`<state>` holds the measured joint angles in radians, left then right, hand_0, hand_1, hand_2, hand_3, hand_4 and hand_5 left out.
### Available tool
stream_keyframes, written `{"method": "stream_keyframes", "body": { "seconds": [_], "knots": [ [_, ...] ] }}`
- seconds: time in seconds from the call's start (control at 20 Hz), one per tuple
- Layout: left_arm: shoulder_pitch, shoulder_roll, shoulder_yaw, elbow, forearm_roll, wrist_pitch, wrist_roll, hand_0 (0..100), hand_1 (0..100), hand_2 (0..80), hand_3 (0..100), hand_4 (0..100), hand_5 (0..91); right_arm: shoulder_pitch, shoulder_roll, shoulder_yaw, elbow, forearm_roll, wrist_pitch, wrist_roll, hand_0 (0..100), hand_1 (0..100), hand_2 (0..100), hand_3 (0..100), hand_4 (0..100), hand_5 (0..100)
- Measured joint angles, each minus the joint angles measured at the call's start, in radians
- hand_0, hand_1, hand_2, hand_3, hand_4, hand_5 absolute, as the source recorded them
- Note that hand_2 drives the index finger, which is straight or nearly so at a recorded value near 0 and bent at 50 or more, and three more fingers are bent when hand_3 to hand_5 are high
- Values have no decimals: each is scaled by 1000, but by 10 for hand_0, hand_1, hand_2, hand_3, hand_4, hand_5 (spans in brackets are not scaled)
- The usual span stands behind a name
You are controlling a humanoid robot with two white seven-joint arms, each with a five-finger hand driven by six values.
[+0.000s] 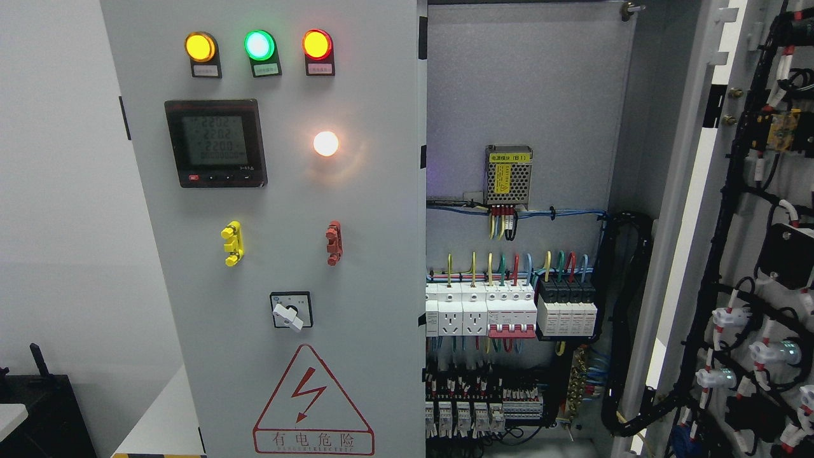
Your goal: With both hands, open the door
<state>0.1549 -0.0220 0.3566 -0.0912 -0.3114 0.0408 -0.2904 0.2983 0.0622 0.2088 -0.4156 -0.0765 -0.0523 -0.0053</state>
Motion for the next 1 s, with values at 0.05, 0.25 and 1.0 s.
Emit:
{"method": "stream_keyframes", "body": {
  "seconds": [0.05, 0.25, 1.0],
  "knots": [
    [-1, -1, -4, 0, 8, 1, 0, 0, 0, 0, 0, 32, 0, 20, -8, 0, -32, 0, 0, -1, 0, 0, 0, 0, 0, 0],
    [-4, -5, -27, 1, 30, 7, -1, 0, 0, 0, 0, 32, 0, 97, -42, 4, -180, -1, -1, -2, 0, 0, 0, 0, 0, 0],
    [-10, 11, -92, -4, 99, -68, -1, 0, 0, 0, 0, 32, 0, 338, -129, 13, -661, 3, -139, 4, 0, 0, 0, 0, 0, 0]
  ]
}}
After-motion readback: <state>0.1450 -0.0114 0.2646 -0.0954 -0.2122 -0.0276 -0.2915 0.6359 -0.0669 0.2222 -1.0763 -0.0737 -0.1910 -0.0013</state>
